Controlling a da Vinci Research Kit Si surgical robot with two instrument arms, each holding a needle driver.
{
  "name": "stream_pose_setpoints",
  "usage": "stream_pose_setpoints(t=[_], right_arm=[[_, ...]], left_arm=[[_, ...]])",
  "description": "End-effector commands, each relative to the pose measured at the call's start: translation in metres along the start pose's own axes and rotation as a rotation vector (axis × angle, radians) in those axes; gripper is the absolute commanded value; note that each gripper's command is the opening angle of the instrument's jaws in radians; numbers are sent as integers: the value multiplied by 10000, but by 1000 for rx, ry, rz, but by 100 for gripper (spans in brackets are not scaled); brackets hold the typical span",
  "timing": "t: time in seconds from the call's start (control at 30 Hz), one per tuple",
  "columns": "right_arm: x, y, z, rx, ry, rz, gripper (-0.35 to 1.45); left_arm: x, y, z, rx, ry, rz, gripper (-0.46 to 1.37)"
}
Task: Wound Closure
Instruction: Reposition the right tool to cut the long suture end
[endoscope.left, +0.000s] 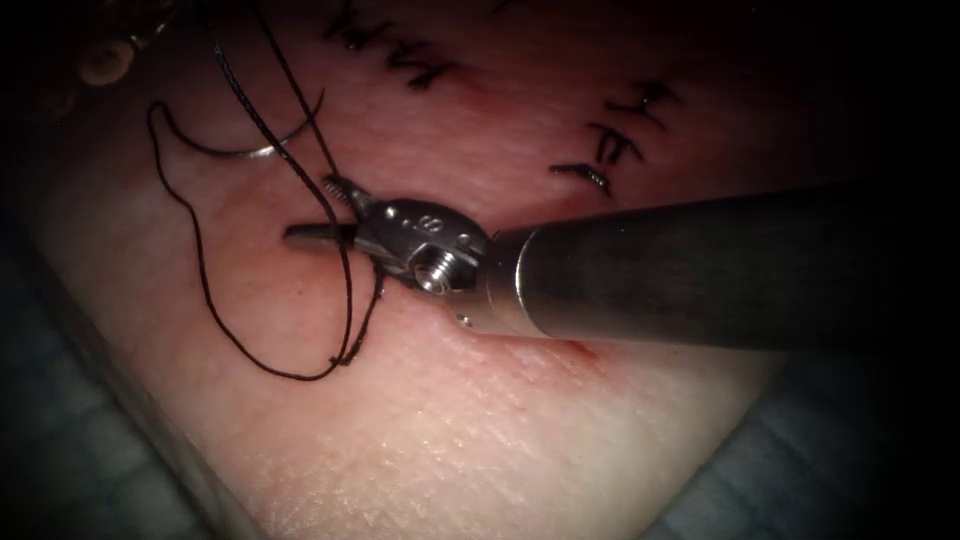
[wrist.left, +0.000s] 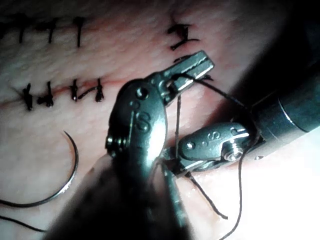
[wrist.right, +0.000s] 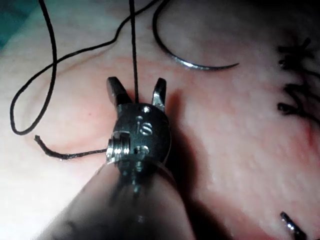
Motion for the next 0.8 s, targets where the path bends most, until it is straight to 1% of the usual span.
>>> stream_pose_setpoints(t=[0.03, 0.13, 0.2, 0.3, 0.37, 0.4, 0.43, 0.47, 0.5, 0.8], right_arm=[[0, 1, 0, 4, 0, 0, 117], [0, 1, 1, 3, 0, 0, 115], [0, -1, 3, 2, 1, 0, 109], [-1, -3, 6, 3, 2, -1, 97], [-3, -4, 8, 3, 3, -3, 78], [-4, -5, 8, 4, 4, -4, 60], [-5, -5, 8, 4, 4, -6, 35], [-6, -6, 8, 8, 5, -6, -7], [-7, -6, 7, 12, 6, -7, -35], [-7, -4, 8, 14, 7, -8, -35]], left_arm=[[1, 1, 1, -1, 0, 3, -35], [4, 2, 4, -8, 4, 6, -35], [5, 4, 6, -9, 5, 5, -35], [6, 4, 9, -12, 7, 3, -35], [6, 4, 9, -13, 8, 3, -35], [6, 5, 9, -14, 8, 3, -35], [6, 5, 8, -14, 8, 3, -35], [6, 5, 8, -14, 8, 3, -35], [6, 5, 8, -15, 8, 3, -35], [6, 5, 7, -16, 8, 3, -35]])
